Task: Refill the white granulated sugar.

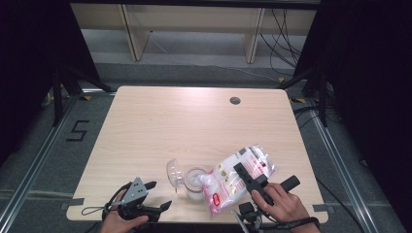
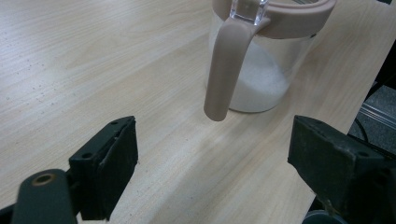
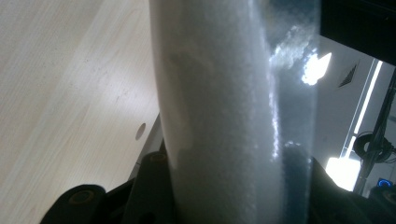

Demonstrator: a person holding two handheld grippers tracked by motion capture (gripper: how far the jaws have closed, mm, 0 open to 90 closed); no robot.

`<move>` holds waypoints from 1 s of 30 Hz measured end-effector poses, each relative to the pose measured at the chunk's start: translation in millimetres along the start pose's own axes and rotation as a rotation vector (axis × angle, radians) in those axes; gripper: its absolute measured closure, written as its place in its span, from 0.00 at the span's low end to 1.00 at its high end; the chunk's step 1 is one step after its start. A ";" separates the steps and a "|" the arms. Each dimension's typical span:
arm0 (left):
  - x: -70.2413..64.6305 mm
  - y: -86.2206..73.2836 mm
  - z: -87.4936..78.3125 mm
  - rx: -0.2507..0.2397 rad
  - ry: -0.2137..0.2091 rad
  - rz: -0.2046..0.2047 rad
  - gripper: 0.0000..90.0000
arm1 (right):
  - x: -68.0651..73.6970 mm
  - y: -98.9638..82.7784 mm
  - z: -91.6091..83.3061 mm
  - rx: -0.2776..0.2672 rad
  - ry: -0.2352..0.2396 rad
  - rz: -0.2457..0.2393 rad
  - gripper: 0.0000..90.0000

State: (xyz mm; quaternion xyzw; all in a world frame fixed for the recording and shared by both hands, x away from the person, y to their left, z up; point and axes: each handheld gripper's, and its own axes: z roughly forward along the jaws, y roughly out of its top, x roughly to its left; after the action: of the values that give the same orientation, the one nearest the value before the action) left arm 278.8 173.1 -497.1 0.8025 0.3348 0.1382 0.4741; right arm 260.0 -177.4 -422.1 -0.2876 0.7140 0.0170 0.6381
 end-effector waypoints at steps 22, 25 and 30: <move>0.0 0.0 0.1 0.001 0.000 -0.001 0.17 | -1.6 -2.0 0.0 0.004 0.006 -0.034 0.77; 0.0 0.0 0.1 0.001 0.000 -0.001 0.17 | 0.3 -1.9 -0.4 0.010 0.002 0.001 0.77; -0.1 0.1 0.0 0.000 0.000 0.000 0.17 | 0.3 -5.0 -0.3 0.016 0.005 0.003 0.77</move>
State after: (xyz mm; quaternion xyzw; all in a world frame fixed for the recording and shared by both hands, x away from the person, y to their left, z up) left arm 278.8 173.0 -497.1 0.8026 0.3348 0.1381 0.4740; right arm 261.9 -181.8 -420.7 -0.2814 0.7162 0.0117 0.6386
